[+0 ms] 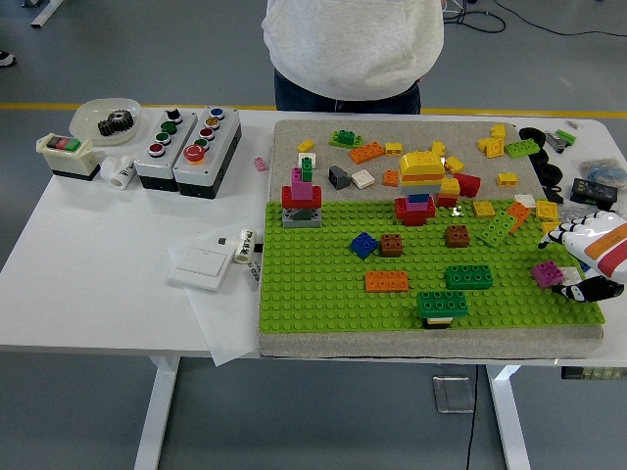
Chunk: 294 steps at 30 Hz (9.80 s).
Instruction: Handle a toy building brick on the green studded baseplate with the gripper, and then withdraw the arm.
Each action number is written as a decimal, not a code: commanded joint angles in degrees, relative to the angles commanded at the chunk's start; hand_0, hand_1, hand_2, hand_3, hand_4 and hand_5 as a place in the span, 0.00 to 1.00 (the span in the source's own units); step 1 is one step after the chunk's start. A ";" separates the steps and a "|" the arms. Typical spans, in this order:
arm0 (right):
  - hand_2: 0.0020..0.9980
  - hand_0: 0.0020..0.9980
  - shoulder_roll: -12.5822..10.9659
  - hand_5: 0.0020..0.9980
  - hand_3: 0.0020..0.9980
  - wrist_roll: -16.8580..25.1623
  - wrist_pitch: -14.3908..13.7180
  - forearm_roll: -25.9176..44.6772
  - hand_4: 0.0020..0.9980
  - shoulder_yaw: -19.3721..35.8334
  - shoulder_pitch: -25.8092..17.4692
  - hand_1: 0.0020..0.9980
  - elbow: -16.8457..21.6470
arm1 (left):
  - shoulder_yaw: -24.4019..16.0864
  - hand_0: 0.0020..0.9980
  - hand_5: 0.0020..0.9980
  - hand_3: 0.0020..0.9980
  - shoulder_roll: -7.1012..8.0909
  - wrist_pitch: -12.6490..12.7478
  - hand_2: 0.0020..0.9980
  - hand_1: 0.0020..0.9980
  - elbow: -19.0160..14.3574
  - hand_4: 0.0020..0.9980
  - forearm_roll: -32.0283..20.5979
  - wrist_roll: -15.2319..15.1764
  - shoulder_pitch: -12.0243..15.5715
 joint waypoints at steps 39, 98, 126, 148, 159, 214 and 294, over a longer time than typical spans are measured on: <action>0.60 0.44 1.48 0.36 0.58 0.25 0.28 -1.13 0.73 -4.18 2.71 0.53 -3.80 | -0.31 0.75 0.63 0.61 -0.12 -0.48 0.75 0.75 -0.10 0.66 0.51 0.12 0.04; 0.50 0.30 -7.42 0.45 0.50 -9.84 17.32 -1.51 0.65 0.54 -5.28 0.42 40.20 | -0.15 0.75 0.63 0.61 0.10 -0.51 0.75 0.75 0.18 0.66 0.55 -0.02 0.12; 0.51 0.28 -3.10 0.49 0.50 -12.62 16.62 -1.51 0.70 -2.13 -2.89 0.42 37.83 | -0.19 0.75 0.63 0.61 0.17 -0.61 0.74 0.75 0.13 0.66 0.73 0.02 0.04; 0.51 0.27 -0.90 0.49 0.51 -11.79 15.79 -1.51 0.70 -2.51 -2.51 0.43 34.59 | -0.36 0.75 0.63 0.61 0.16 -0.66 0.74 0.75 0.14 0.66 1.18 0.12 0.30; 0.51 0.27 -0.74 0.49 0.51 -11.38 15.89 -1.51 0.70 -2.47 -2.21 0.43 34.02 | -0.18 0.75 0.63 0.61 0.18 -0.69 0.74 0.75 0.16 0.66 0.93 0.06 0.17; 0.57 0.28 -1.20 0.46 0.52 -9.54 14.94 -1.51 0.72 -3.39 -1.30 0.45 32.90 | 0.07 0.75 0.63 0.61 0.22 -0.58 0.74 0.75 0.10 0.66 0.88 0.04 -0.20; 0.72 0.37 -0.61 0.43 0.59 -7.62 12.89 -1.51 0.79 -3.94 -0.60 0.58 30.21 | 0.07 0.75 0.63 0.61 0.27 -0.90 0.74 0.75 0.13 0.66 1.14 -0.03 -0.33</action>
